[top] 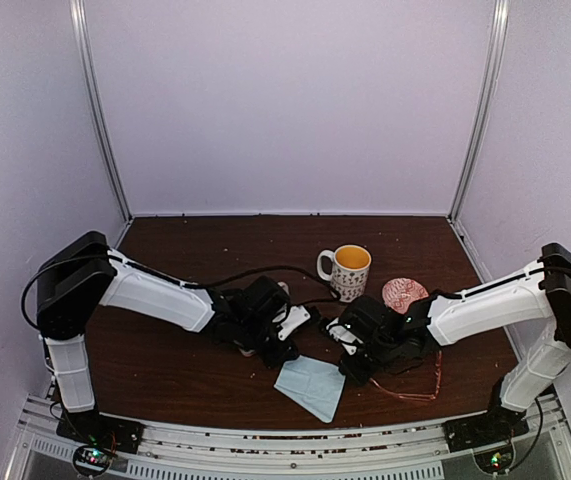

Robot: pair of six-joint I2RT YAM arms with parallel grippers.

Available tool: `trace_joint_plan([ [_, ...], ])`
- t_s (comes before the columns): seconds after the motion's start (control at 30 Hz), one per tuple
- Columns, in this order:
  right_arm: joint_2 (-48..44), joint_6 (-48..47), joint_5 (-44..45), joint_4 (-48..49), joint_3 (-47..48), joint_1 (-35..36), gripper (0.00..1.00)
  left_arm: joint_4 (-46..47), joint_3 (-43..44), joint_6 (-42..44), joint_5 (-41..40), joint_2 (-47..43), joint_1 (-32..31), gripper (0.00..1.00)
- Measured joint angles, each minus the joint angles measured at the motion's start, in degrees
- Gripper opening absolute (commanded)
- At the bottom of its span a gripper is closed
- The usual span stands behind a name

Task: Organize the sunglasses
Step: Pick up the glasses cleaning cloth from the center of the board, then fold the glasses cleaning cloth at the center of the board.

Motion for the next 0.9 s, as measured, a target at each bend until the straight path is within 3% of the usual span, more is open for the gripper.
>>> trace_joint_plan([
  [0.27, -4.2, 0.17, 0.42, -0.2, -1.27, -0.02, 0.0, -0.92, -2.23, -3.08, 0.02, -2.4, -0.44, 0.0],
  [0.57, -14.19, -1.03, 0.98, -0.94, -1.36, -0.02, 0.0, -2.4, -3.85, -6.67, -2.19, -13.14, -0.79, 0.0],
  [0.9, -17.44, -2.84, 2.27, -6.25, 1.81, -0.02, 0.0, -5.62, -2.47, -7.08, -5.01, -18.82, -0.81, 0.0],
])
